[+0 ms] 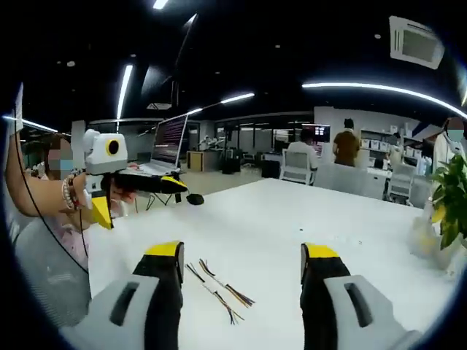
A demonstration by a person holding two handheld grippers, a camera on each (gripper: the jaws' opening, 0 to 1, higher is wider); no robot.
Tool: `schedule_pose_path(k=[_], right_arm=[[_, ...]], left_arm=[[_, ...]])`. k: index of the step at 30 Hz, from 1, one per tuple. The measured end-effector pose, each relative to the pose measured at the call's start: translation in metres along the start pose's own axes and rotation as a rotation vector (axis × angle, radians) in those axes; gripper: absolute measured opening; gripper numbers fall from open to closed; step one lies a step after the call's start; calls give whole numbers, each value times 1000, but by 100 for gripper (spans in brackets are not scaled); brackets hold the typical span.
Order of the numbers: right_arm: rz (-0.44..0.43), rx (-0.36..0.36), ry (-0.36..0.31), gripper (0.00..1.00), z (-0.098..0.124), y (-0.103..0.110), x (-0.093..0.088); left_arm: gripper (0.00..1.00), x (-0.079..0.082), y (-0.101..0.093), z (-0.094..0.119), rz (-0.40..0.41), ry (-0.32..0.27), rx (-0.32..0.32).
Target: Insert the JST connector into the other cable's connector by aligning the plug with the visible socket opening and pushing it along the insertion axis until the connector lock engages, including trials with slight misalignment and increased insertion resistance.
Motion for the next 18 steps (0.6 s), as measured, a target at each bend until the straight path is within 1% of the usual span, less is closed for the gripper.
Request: schedule_pose_path(k=[1,2,4,6,9,10,12,13,14,16,18], right_arm=[[-1,-8,-8,67,4,0,1],[-12,-26,-28,67,9,-1,3],[-56,-57,-30,68,17,-4,-1],[-74,-82,-27,71,24,-6,-5],[-64,-97,-17,72,33,-4,-9],[-65,-99,-15,72,35,-3,-10],[-73,-109,-12,71,42,-1,-13],[-76,-115,-8,71,45,0,-15],[-77,-118,-4,71,47,1,-17],[-77,-126,7,71,52,2,-19],[-70,-131,8,72,58,3,-16]], left_arm=[[99,3,0,5,10,-13,12],[99,8,2,14,26,-34,39],[99,10,6,28,36,-48,79],[99,9,11,39,34,-50,118],[99,5,18,60,21,-50,197],[99,3,18,65,19,-46,208],[99,-7,18,78,36,-26,223],[99,-15,17,85,43,7,229],[99,-21,18,90,44,27,243],[99,-27,18,101,33,35,270],[99,-30,19,111,67,16,305]])
Point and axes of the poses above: the point that each gripper's makers call its tool centre point, and the gripper's own axes: z roughly backward along the fingers, y roughly to its left, x roughly out of its top, the point moved 3 cm from there along z, roughly backward along the fingers, and after that the axes turned 8 degrees about -y, right-handed, at the moved point
